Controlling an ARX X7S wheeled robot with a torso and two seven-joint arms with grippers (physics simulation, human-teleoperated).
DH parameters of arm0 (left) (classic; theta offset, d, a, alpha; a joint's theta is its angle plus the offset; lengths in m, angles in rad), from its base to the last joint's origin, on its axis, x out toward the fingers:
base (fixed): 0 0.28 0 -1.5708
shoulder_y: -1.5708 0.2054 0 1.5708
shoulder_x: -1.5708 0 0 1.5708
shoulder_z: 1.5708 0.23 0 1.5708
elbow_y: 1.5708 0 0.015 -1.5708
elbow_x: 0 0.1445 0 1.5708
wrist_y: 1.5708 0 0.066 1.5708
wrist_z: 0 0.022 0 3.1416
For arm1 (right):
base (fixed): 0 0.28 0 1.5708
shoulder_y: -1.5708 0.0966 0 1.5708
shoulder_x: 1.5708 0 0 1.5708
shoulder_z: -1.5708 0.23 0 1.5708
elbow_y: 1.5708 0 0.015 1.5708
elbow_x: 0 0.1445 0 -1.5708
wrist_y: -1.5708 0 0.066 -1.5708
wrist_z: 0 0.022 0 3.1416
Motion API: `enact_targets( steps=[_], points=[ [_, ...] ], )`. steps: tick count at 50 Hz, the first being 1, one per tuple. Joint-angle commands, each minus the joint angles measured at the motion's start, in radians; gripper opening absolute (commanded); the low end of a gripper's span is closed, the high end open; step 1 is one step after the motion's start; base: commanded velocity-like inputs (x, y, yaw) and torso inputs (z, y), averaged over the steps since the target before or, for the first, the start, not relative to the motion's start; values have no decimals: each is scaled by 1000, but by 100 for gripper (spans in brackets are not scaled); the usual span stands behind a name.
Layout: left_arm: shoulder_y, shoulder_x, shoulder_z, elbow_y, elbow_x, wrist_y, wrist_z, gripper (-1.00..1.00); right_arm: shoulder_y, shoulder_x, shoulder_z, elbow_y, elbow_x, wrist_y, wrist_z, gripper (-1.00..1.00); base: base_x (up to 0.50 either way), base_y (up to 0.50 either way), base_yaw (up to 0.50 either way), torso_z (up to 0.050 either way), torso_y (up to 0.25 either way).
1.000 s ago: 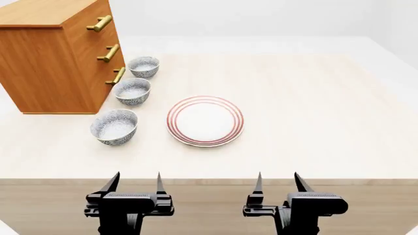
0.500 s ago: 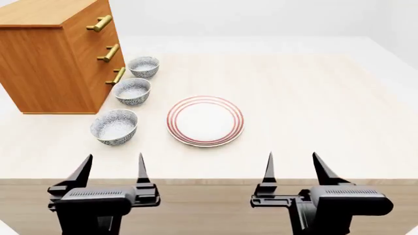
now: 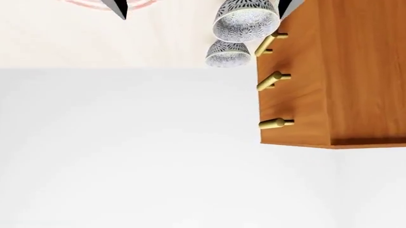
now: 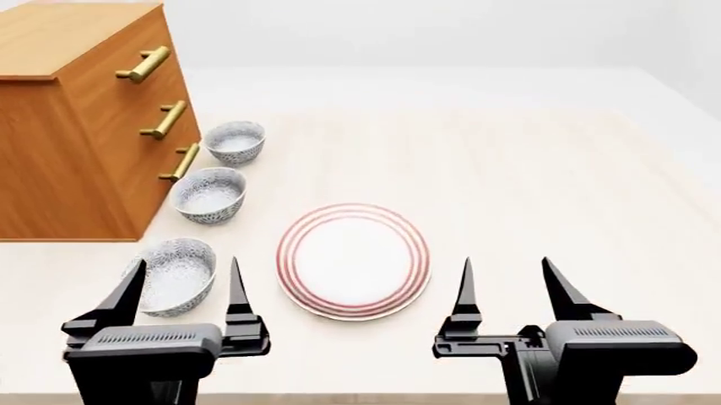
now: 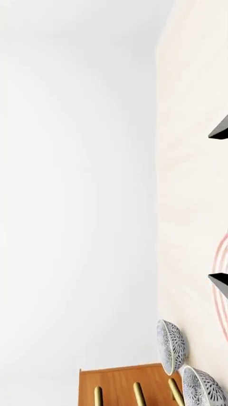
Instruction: Put the bowl in the middle on the plate.
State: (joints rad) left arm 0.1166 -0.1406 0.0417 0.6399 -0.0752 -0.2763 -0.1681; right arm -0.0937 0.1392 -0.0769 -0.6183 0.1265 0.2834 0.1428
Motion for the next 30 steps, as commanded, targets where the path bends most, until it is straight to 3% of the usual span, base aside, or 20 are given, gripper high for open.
enact_targets(
  steps=[1,30],
  points=[
    [3,-12,6,14,-9,-2,-13,100,2,11,-11,-4,8,6,13,100,500,0,0,0,0],
    [7,-35,25,29,-25,-7,-40,100,1,33,-30,17,22,-20,36,100,500,0,0,0,1]
  ],
)
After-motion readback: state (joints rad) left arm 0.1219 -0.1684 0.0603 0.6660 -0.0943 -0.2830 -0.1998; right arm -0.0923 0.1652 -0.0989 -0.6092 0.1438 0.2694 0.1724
